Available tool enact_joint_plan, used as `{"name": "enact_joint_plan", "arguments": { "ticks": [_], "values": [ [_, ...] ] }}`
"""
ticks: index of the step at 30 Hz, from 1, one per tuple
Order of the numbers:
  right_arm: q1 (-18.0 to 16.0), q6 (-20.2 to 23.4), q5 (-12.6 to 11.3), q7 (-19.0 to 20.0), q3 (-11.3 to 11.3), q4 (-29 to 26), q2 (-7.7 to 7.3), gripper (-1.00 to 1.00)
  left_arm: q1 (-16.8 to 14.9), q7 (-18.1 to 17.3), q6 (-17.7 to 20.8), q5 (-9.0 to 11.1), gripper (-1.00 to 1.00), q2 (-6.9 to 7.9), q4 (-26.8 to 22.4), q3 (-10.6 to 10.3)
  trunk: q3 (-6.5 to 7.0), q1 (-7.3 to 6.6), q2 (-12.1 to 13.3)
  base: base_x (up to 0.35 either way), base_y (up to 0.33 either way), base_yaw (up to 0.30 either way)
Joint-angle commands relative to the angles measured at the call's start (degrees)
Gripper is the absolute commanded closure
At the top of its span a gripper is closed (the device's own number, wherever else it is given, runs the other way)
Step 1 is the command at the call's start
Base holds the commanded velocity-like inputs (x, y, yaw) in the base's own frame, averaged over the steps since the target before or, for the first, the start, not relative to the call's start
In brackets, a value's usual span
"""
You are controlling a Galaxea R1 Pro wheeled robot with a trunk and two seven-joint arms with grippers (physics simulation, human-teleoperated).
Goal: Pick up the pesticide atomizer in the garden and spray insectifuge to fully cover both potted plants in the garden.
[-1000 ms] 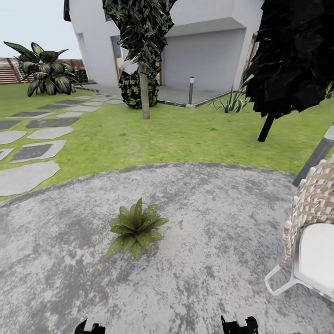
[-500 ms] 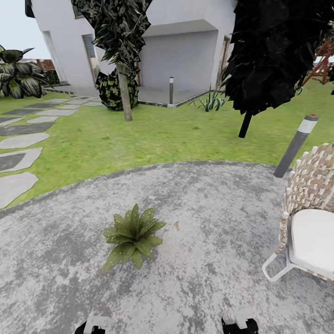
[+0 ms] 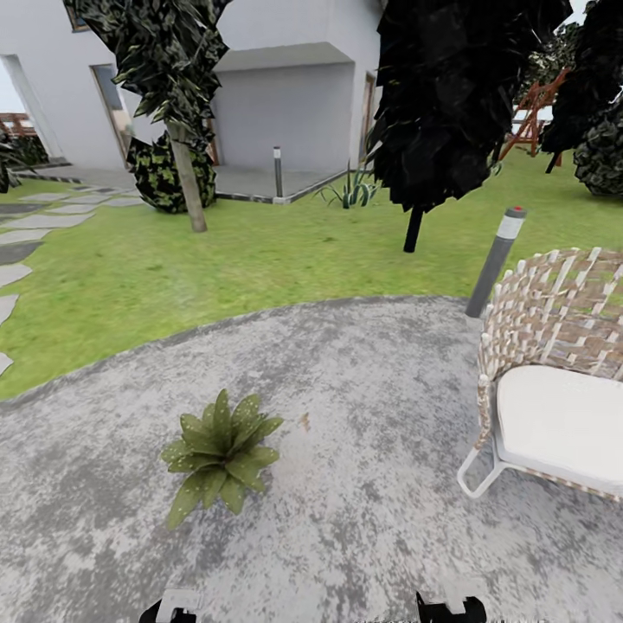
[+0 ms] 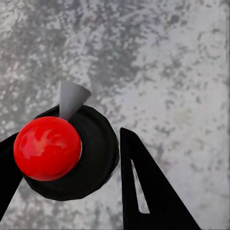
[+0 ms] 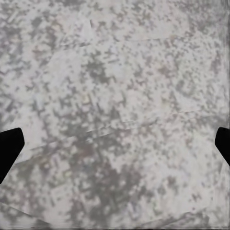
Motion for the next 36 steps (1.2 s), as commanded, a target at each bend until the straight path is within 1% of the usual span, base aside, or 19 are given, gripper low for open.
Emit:
{"name": "enact_joint_plan", "arguments": {
  "ticks": [1, 21, 22, 23, 24, 26, 36],
  "values": [
    [-0.04, -0.14, -0.38, -0.18, 0.49, 0.05, 0.01, -1.0, -0.03, 0.19, -0.23, -0.62, 1.0, 0.0, 0.06, 0.38, -0.03, -0.01, -0.02, 0.0, 0.0, -0.295],
    [-0.04, -0.23, -0.56, -0.18, 0.42, 0.05, -0.17, -1.0, -0.03, 0.27, -0.14, -0.53, 1.0, 0.0, 0.04, 0.4, -0.02, -0.01, -0.02, 0.0, 0.0, -0.299],
    [-0.04, -0.21, -0.74, -0.18, 0.46, 0.05, -0.15, -1.0, -0.03, 0.23, -0.14, -0.53, 1.0, 0.0, 0.05, 0.4, -0.02, -0.01, -0.02, 0.0, 0.0, -0.3],
    [-0.04, -0.17, -1.88, -0.18, 0.48, 0.07, -0.1, -1.0, -0.03, 0.22, -0.18, -0.53, 1.0, 0.0, 0.05, 0.4, -0.02, -0.01, -0.02, 0.0, 0.0, -0.3],
    [-0.04, -0.16, -2.45, -0.18, 0.49, 0.09, -0.09, -1.0, -0.03, 0.2, -0.19, -0.55, 1.0, 0.0, 0.05, 0.4, -0.02, -0.01, -0.02, 0.0, 0.0, -0.3],
    [-0.04, -0.15, -2.94, -0.18, 0.49, 0.09, -0.09, -1.0, -0.03, 0.18, -0.16, -0.55, 1.0, 0.04, 0.04, 0.4, -0.02, -0.01, -0.02, 0.0, 0.0, -0.3],
    [-0.04, -0.14, -3.08, -0.18, 0.49, 0.14, 0.07, -1.0, -0.03, 0.26, -0.14, -0.61, 1.0, 0.23, -0.03, 0.4, -0.02, -0.01, -0.02, 0.0, 0.0, -0.3]
  ]
}}
